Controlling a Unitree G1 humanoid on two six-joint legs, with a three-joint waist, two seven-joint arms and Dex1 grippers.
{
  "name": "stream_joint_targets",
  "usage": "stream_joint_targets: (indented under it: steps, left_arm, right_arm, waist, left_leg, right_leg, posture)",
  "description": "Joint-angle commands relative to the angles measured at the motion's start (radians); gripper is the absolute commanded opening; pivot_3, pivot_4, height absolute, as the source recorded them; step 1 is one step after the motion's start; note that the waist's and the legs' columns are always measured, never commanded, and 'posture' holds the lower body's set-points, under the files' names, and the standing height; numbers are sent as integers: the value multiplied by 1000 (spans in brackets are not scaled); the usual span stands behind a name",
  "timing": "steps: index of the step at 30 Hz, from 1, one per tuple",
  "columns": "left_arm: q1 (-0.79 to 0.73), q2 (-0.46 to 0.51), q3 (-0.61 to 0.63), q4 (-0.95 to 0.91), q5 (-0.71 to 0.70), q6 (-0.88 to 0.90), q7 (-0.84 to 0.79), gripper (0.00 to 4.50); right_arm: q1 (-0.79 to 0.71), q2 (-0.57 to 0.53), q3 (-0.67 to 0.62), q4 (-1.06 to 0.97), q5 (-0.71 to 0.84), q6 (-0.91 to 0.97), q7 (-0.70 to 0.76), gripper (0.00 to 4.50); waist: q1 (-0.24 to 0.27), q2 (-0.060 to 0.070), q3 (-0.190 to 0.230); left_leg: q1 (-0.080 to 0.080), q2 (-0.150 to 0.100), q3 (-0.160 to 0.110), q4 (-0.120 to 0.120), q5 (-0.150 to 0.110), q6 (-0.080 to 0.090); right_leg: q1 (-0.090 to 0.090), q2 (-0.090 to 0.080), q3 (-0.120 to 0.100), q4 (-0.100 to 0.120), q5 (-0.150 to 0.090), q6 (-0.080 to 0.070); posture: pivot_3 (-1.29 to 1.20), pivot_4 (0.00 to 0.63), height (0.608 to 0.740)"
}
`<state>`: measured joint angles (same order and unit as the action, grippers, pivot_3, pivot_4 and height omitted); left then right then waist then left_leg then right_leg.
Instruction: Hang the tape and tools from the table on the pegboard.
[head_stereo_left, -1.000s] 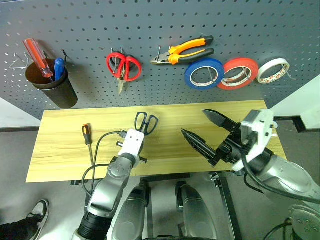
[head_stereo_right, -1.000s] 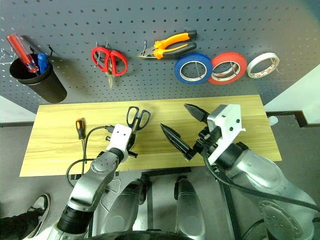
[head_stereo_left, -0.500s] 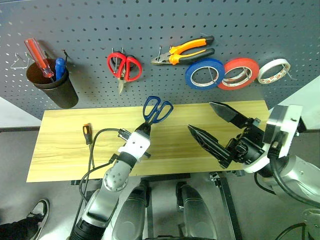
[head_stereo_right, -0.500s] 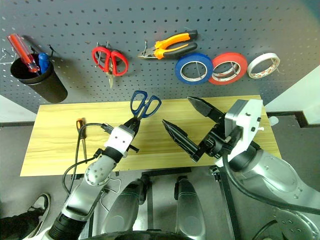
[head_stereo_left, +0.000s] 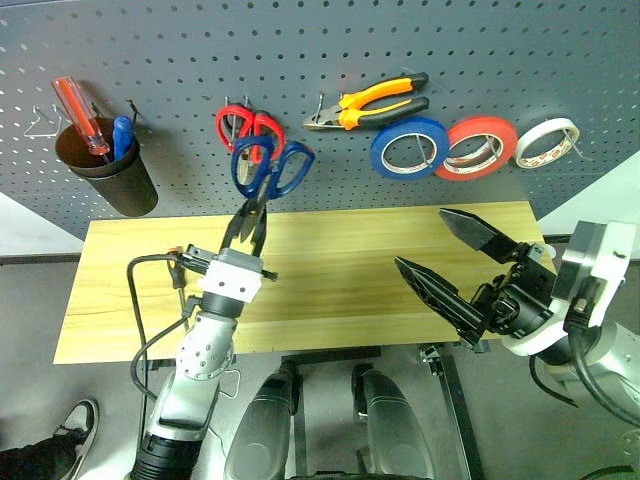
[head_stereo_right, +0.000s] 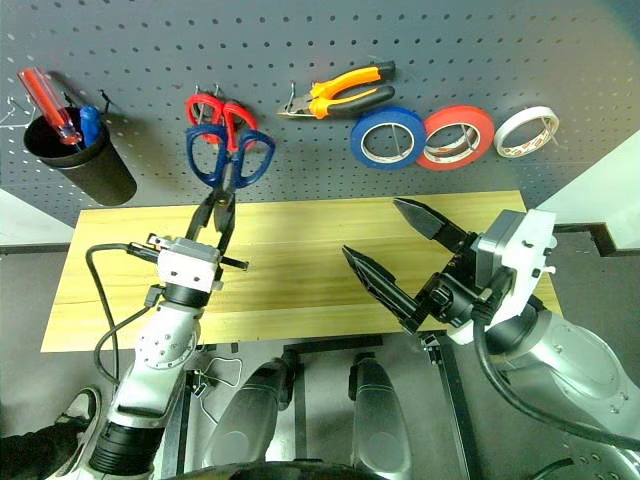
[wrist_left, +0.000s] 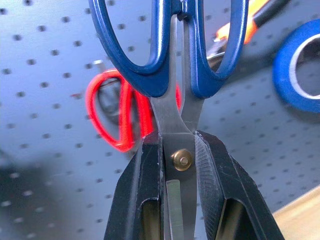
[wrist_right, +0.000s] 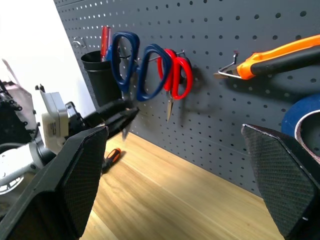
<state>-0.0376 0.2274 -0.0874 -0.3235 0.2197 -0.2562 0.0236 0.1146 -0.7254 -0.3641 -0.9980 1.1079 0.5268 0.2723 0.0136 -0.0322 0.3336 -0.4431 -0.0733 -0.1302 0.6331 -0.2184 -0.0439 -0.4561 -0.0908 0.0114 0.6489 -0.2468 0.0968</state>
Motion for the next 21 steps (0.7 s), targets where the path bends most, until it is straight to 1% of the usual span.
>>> stream_joint_targets:
  steps: [1,7,12,18,21]
  left_arm:
    - [-29,-16,17,31,-44,52,-30,567]
    - [-121,-42,43,120,-76,112,-47,567]
    - [-183,-40,52,171,-73,89,-48,523]
    - [-191,-38,66,179,-75,85,-43,511]
    - [-175,-28,57,155,-70,38,-54,511]
  right_arm:
    - [0,-8,-1,-20,-6,-26,4,4500]
    - [0,-16,0,-17,-7,-22,1,4500]
    - [15,-23,4,-19,-16,-15,-2,4500]
    - [27,-23,2,-18,-24,-15,-8,4500]
    - [33,-23,7,-15,-33,-15,-7,4500]
  waist:
    - [1,0,0]
    - [0,0,0]
    - [-1,0,0]
    - [0,0,0]
    - [-1,0,0]
  left_leg:
    - [0,0,0,1,0,0]
    - [0,0,-1,5,0,0]
    - [0,0,-1,10,0,1]
    - [1,0,-1,15,-1,1]
    - [1,0,-1,15,-1,1]
  right_leg:
    - [0,0,0,1,0,0]
    - [2,1,0,1,1,1]
    - [4,2,0,3,2,2]
    - [7,2,0,3,4,3]
    - [7,2,0,3,4,3]
  posture:
    - [24,302,711]
    - [16,302,711]
    - [14,303,711]
    - [12,303,711]
    - [13,305,711]
